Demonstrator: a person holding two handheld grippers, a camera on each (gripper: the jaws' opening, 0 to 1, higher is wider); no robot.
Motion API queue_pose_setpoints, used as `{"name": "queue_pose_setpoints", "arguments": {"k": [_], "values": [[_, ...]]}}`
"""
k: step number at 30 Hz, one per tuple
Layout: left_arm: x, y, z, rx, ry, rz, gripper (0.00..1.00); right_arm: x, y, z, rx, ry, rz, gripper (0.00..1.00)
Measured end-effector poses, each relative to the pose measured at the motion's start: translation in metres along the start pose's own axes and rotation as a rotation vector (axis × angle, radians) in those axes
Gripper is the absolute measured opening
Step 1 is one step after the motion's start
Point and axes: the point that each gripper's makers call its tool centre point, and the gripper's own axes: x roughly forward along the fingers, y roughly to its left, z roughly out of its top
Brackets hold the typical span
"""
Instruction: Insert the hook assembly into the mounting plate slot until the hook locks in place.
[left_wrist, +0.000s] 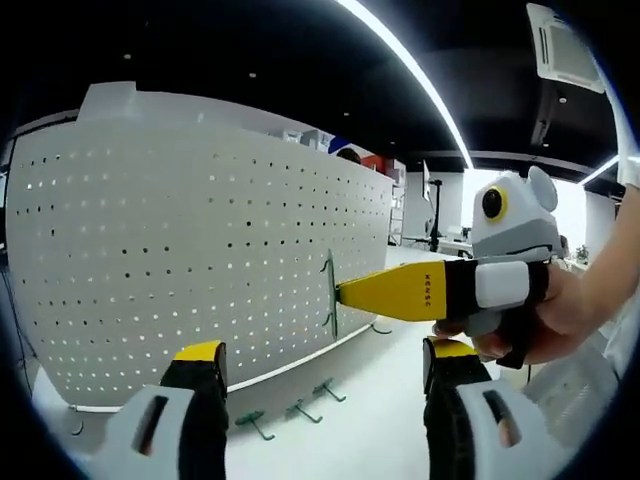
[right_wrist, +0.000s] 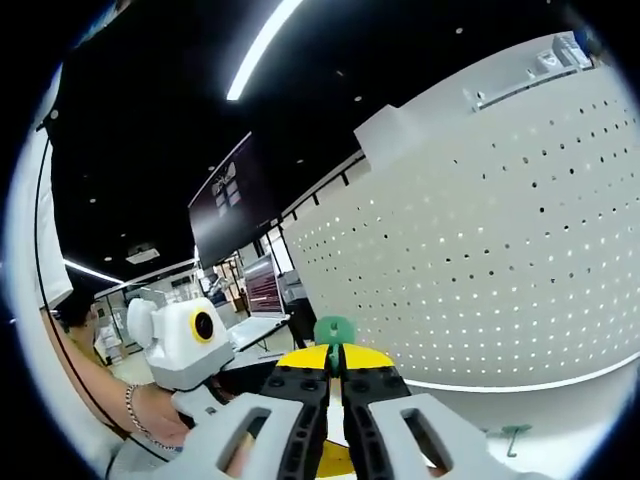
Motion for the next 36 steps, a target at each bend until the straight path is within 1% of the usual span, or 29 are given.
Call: {"name": "queue_pose_setpoints", "arguments": {"k": [7,8,10,11,13,16,17,18,20,25,31,36], "values": [[-0.001,0.002,-0.001,-0.01,0.008,0.007,0.82,0.0,0.0,0.002,-0.013,0.002,-0.006,0.0],[-0.001,0.003,-0.002,-0.012,0.009,0.008,0.82,-0.001,-0.004,0.002,-0.04,0.009,-0.032,0.0],[-0.001,0.004,-0.003,-0.015,0.011,0.009,0.82,-0.009,-0.023,0.007,-0.147,0.03,-0.163,0.0],[-0.002,0.004,-0.003,-0.018,0.011,0.01,0.82,-0.011,-0.026,0.007,-0.177,0.05,-0.191,0.0],[-0.002,0.005,-0.004,-0.021,0.013,0.012,0.81,-0.019,-0.043,0.008,-0.249,0.085,-0.286,0.0],[-0.002,0.004,-0.005,-0.023,0.016,0.013,0.81,-0.025,-0.054,0.014,-0.204,0.055,-0.336,0.0],[-0.002,0.004,-0.005,-0.025,0.017,0.012,0.81,-0.027,-0.056,0.015,-0.168,0.043,-0.345,0.0],[-0.002,0.004,-0.006,-0.027,0.017,0.011,0.81,-0.028,-0.058,0.014,-0.149,0.045,-0.349,0.0],[-0.002,0.004,-0.005,-0.024,0.016,0.011,0.81,-0.028,-0.058,0.013,-0.176,0.054,-0.355,0.0],[-0.002,0.004,-0.005,-0.021,0.015,0.013,0.8,-0.027,-0.058,0.014,-0.172,0.049,-0.356,0.0],[-0.005,0.004,-0.005,-0.026,0.015,0.01,0.79,-0.021,-0.061,0.028,-0.163,0.018,-0.361,0.0],[-0.009,0.006,-0.009,-0.038,0.016,0.016,0.79,-0.011,-0.064,0.04,-0.178,-0.004,-0.366,0.0]]}}
